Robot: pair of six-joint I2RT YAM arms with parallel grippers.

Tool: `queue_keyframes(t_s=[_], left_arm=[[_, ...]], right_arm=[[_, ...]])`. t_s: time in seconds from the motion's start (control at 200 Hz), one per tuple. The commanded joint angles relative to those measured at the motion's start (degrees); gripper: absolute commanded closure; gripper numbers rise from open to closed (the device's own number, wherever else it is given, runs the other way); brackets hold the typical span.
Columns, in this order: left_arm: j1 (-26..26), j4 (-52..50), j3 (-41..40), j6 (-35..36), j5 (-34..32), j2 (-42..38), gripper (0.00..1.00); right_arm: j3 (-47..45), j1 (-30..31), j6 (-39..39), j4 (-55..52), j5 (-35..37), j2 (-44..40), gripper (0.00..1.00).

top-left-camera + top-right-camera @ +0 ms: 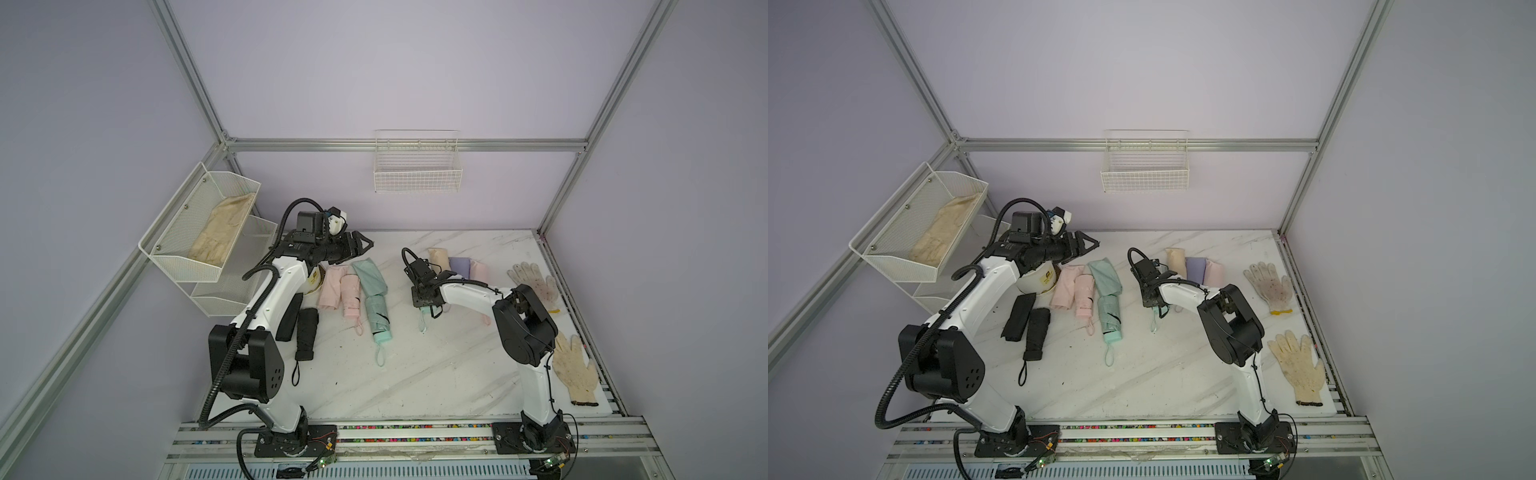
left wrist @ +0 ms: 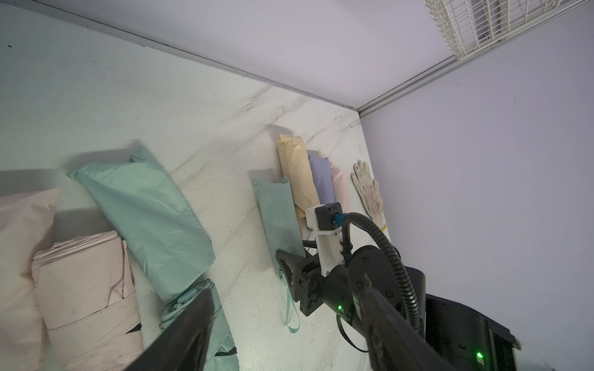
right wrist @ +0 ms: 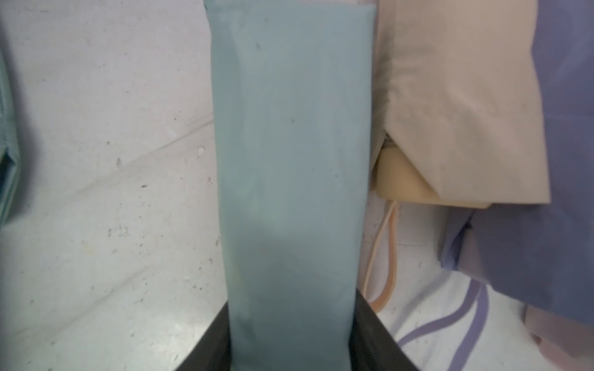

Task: Take umbrellas out of sleeves
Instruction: Move the umbrella to the center of the board.

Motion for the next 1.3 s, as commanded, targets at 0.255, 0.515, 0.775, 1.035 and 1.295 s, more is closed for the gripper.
queue_keyframes(t_s=[0.255, 0.515, 0.775, 1.035, 1.295], left_arm=[[0.45, 1.99, -1.03, -0.56, 1.25, 0.66, 0.28], [0.45, 1.98, -1.09, -0.54, 1.25, 0.55, 0.28], [0.45, 2.24, -1.24, -0.89, 1.64, 0.53, 0.27], [0.45, 2.71, -1.40, -1.33, 2.17, 0.62, 0.27], [0.45, 3.62, -1.76, -2.14, 3.18, 0.27, 0.27]], right_arm=[[-2.46, 4.73, 0.12, 0.17, -1.09, -5.55, 0.51], [-3.67, 7.02, 1.44, -0.32, -0.76, -6.99, 0.51], [-6.09, 8.45, 2.42, -1.17, 0.40, -8.75, 0.49], [-9.38, 8.63, 3.70, -1.44, 0.97, -11.09, 0.43], [-10.26, 10.64, 6.07, -5.82, 1.69, -16.01, 0.22]])
